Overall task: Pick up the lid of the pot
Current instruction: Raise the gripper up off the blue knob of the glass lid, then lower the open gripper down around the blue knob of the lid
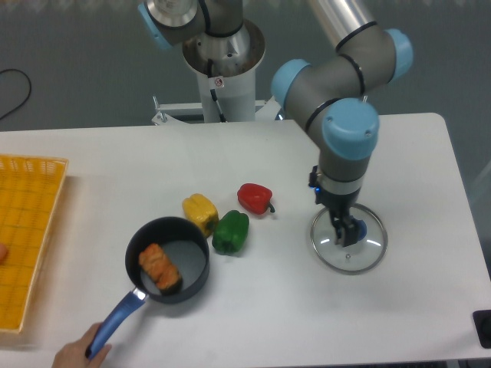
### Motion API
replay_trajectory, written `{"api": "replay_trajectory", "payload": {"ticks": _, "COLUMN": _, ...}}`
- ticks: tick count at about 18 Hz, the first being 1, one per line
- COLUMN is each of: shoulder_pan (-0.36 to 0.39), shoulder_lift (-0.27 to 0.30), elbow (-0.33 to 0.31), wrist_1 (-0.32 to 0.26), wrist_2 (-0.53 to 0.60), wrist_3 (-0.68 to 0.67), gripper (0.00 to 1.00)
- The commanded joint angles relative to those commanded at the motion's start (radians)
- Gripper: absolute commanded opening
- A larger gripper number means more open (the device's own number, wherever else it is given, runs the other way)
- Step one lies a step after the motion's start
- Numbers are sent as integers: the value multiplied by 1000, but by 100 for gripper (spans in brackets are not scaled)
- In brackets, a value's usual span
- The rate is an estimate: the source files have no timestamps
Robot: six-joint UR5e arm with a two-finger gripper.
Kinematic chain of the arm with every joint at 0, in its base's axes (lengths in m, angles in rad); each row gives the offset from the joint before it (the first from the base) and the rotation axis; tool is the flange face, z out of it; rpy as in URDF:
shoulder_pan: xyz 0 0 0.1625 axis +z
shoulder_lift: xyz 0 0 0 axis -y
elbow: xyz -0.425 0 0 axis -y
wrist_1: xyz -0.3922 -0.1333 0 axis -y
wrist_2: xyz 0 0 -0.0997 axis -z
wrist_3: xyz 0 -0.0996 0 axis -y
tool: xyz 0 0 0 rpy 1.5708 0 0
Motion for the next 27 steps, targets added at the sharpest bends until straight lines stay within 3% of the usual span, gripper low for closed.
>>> {"api": "replay_trajectory", "payload": {"ticks": 6, "shoulder_pan": 45, "shoulder_lift": 17, "elbow": -20, "wrist_1": -3, "wrist_2": 7, "wrist_3": 65, "gripper": 100}}
{"api": "replay_trajectory", "payload": {"ticks": 16, "shoulder_pan": 19, "shoulder_lift": -92, "elbow": -26, "wrist_1": 5, "wrist_2": 32, "wrist_3": 114, "gripper": 100}}
{"api": "replay_trajectory", "payload": {"ticks": 27, "shoulder_pan": 19, "shoulder_lift": -140, "elbow": -20, "wrist_1": 41, "wrist_2": 29, "wrist_3": 152, "gripper": 100}}
